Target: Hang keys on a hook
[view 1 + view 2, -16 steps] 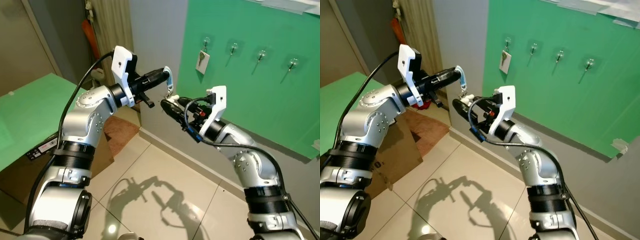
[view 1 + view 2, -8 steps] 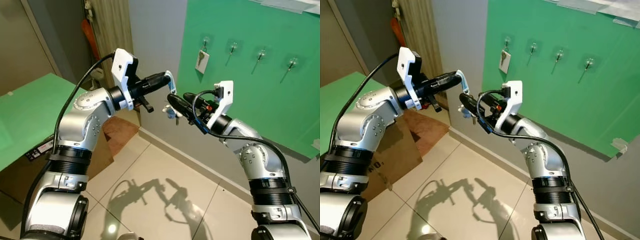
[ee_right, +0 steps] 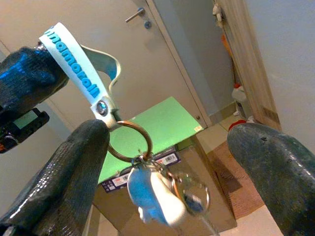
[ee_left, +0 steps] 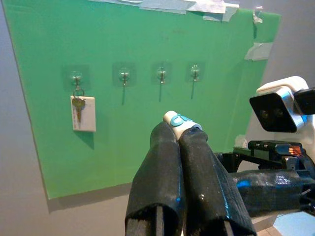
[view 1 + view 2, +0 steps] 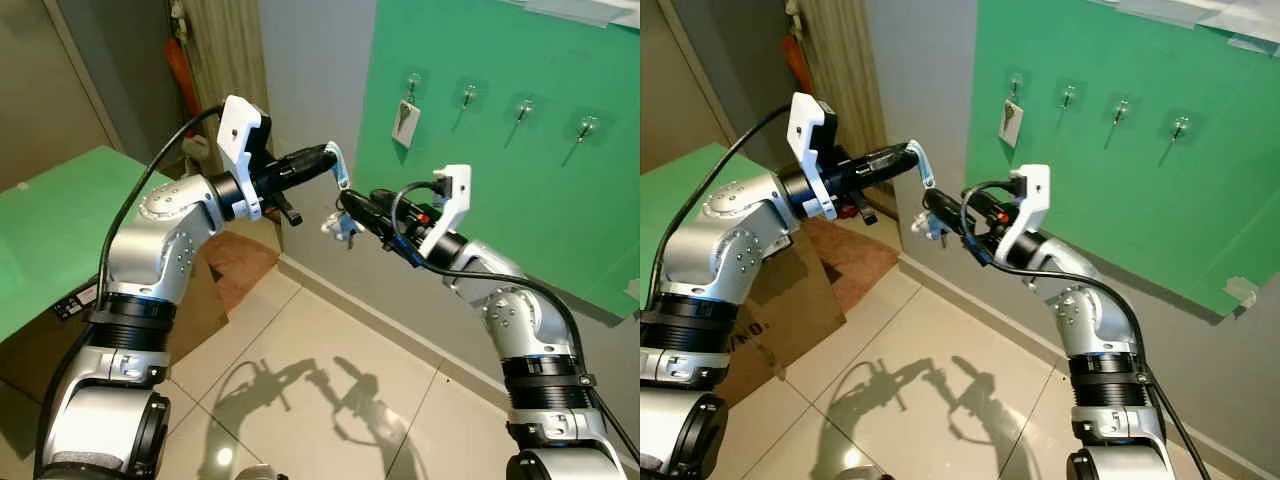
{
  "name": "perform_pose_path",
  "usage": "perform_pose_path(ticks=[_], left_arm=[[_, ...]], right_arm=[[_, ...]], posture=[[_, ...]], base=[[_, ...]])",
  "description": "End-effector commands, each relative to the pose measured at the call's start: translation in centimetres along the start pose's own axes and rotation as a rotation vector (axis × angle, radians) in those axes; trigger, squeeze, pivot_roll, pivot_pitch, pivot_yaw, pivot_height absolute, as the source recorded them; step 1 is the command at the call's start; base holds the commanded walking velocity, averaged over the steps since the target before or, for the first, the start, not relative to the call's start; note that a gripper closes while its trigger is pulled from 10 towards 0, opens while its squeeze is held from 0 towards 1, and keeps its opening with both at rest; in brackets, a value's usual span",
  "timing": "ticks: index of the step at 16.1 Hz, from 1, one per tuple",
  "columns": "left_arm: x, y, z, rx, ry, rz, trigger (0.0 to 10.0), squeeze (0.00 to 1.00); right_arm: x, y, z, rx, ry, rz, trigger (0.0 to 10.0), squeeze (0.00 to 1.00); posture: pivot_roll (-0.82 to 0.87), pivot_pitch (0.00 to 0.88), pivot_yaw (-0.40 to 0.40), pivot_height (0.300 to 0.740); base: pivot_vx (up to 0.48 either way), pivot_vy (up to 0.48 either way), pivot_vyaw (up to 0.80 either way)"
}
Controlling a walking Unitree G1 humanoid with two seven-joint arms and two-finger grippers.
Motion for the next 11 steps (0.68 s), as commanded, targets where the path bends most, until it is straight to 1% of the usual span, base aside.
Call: perform_pose_path(ticks=[1, 4, 9, 11], left_arm=[[-0.1, -0.3, 0.9, 0.021, -0.012, -0.015, 0.0, 0.0], [-0.3, -0.2, 1.3, 0.033, -0.013, -0.015, 0.0, 0.0], [-0.4, -0.8, 1.8, 0.041, -0.022, -0.03, 0.0, 0.0], [-0.5, -0.6, 2.3, 0.049, -0.034, -0.02, 0.0, 0.0]], right_arm=[[-0.1, -0.1, 0.0, 0.009, 0.003, 0.002, 10.0, 0.0], [-0.2, -0.2, -0.1, 0.013, 0.006, 0.002, 10.0, 0.0], [0.1, 0.3, -0.3, 0.018, 0.016, 0.026, 10.0, 0.0], [0.1, 0.3, -0.4, 0.017, 0.02, 0.03, 10.0, 0.0]], posture=[[0.05, 0.0, 0.024, 0.74], [0.06, 0.0, 0.021, 0.74], [0.06, 0.0, 0.012, 0.74], [0.06, 0.0, 0.009, 0.74]], base=[[0.0, 0.0, 0.0], [0.0, 0.0, 0.0], [0.0, 0.0, 0.0], [0.0, 0.0, 0.0]])
Point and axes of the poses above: a point about 5 cm out from each wrist's last joint towards the gripper, its own x axis pointing out of the wrist towards the gripper, its own z axis along the axis of the wrist's last joint, y = z × x, the point moved 5 cm from there along x, pointing out of the wrist towards the gripper, and after that the axes turned 12 degrees about -x, right-handed, at the moved point
